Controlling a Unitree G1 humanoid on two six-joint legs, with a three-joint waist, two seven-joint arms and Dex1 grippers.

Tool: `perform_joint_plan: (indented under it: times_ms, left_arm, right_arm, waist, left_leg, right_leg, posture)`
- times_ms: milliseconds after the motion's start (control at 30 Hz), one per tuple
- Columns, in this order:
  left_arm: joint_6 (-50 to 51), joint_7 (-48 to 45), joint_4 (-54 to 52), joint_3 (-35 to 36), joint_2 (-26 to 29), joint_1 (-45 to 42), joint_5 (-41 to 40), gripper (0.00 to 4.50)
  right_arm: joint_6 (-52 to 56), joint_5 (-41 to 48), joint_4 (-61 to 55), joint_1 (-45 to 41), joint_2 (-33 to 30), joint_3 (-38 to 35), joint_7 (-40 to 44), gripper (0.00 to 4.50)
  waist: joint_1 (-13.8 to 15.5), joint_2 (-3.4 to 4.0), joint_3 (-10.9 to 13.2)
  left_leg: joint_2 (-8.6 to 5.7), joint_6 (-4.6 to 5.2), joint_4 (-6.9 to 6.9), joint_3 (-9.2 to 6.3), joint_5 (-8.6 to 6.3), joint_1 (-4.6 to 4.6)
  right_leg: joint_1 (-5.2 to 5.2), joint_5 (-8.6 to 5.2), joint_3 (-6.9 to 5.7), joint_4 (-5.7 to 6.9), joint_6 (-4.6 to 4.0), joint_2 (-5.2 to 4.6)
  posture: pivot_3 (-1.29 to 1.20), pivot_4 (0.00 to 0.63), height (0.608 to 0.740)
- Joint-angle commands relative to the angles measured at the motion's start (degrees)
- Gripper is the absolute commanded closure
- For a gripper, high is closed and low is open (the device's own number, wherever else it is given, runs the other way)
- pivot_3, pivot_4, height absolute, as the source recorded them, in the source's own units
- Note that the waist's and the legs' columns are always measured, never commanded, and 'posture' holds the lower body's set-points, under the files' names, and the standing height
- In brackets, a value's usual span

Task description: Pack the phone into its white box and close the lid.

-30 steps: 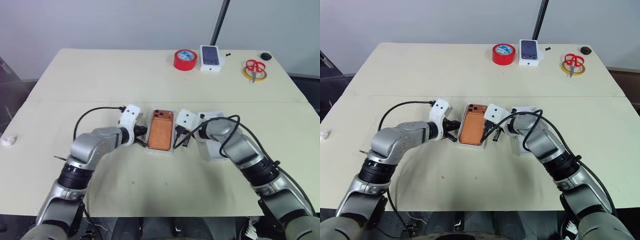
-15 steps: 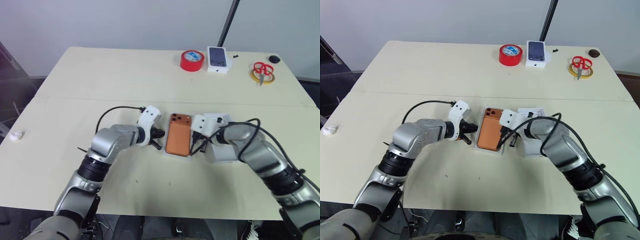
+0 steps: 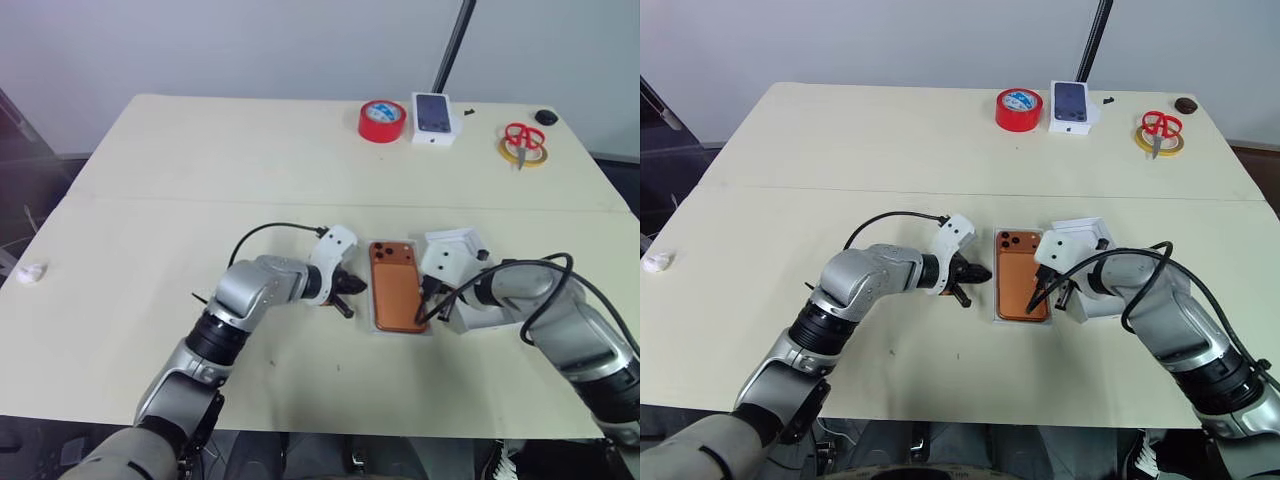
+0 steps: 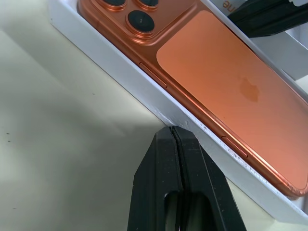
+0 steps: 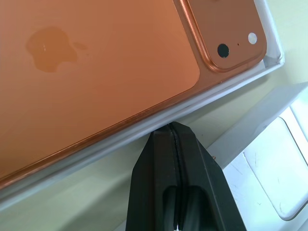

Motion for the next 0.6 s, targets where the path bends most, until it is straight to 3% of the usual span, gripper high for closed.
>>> perform_joint_plan:
  times_ms: [33,100,167,367,600]
  left_arm:
    - [0.05,-1.01,-2.30,1.20,0.31,0.20,-0.55,4.47]
    - [-0.08,-0.90,-2.99,2.82,1.29,0.75,-0.74,4.47]
    - [-1.14,-1.46,-4.89,4.95,2.91,1.68,-1.27,4.50]
    - [-10.58,-7.15,-13.75,8.32,10.15,7.51,-1.52,4.50]
    - [-31.04,-20.39,-20.88,5.25,19.18,16.84,1.84,4.50]
  right_arm:
    - [1.73,3.79,-3.57,0.16,-1.74,-4.58,2.17,4.50]
    - [3.76,6.26,-4.64,0.73,-2.85,-6.70,3.79,4.50]
    - [6.03,9.41,-7.18,2.54,-5.38,-9.29,6.48,3.95]
    - [16.00,16.18,-9.72,2.41,-6.62,-16.66,5.69,1.09]
    - [35.40,19.64,-3.36,-5.45,-0.38,-17.02,-2.92,1.09]
  waist:
    - [-0.01,0.00,0.00]
    - [-0.02,0.00,0.00]
    - [-0.03,0.00,0.00]
    - [-0.69,0.04,-0.02]
    - [-1.27,0.06,-0.03]
  left_leg:
    - [0.00,0.00,0.00,0.00,0.00,0.00]
    - [0.01,0.00,0.00,0.00,0.00,0.00]
    - [0.02,0.00,0.00,-0.02,0.00,0.00]
    - [0.12,0.00,-0.02,-0.01,0.00,0.09]
    - [0.15,0.00,-0.07,0.02,0.00,0.13]
  right_leg:
    - [0.00,0.00,0.00,0.00,0.00,0.00]
    - [0.00,0.00,0.00,0.00,0.00,0.00]
    - [0.00,0.00,0.00,0.01,0.00,0.01]
    - [0.03,0.00,0.01,0.07,-0.01,0.05]
    - [0.04,-0.01,0.03,0.06,-0.02,0.01]
  posture:
    - [0.00,0.150,0.725]
    - [0.00,0.150,0.725]
    - [0.00,0.150,0.725]
    - [0.00,0.150,0.725]
    - [0.00,0.150,0.725]
